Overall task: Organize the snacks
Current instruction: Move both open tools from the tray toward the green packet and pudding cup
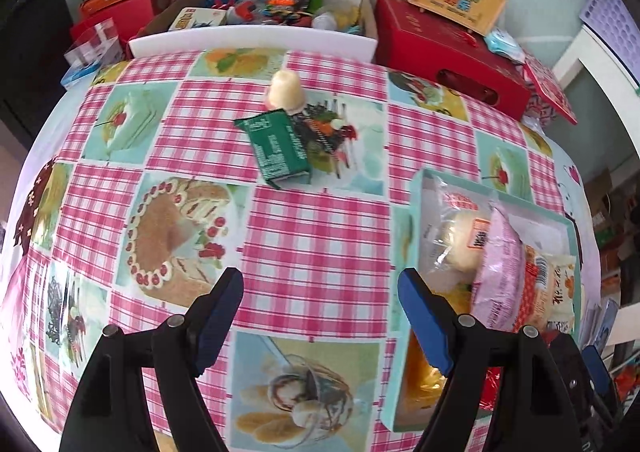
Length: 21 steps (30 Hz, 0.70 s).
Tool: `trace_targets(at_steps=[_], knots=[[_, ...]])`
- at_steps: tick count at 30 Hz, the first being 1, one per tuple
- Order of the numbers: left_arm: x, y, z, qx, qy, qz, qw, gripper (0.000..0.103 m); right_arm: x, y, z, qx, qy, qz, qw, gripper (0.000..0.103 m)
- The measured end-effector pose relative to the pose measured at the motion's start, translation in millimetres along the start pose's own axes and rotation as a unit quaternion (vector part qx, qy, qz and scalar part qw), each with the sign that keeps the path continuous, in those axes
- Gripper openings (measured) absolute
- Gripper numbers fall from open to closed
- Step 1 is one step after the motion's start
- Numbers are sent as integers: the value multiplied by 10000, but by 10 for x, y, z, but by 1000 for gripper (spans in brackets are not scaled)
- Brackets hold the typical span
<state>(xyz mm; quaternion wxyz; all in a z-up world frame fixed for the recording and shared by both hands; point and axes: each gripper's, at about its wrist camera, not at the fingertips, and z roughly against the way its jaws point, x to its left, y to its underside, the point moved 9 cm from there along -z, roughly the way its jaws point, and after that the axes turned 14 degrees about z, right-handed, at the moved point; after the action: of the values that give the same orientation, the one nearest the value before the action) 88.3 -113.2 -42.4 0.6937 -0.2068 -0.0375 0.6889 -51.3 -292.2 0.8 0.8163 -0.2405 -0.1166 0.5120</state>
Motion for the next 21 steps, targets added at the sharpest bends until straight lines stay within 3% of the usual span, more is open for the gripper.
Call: trace_targets(at_steps=[13,21], knots=[[330,-250,-74,-110,-251,-51,9996,80,287,-43,-72,19,84,403,9992,102],[585,-483,-111,-207,-372,163,9990,80,565,-277,58,-513,-13,612,9968,102]])
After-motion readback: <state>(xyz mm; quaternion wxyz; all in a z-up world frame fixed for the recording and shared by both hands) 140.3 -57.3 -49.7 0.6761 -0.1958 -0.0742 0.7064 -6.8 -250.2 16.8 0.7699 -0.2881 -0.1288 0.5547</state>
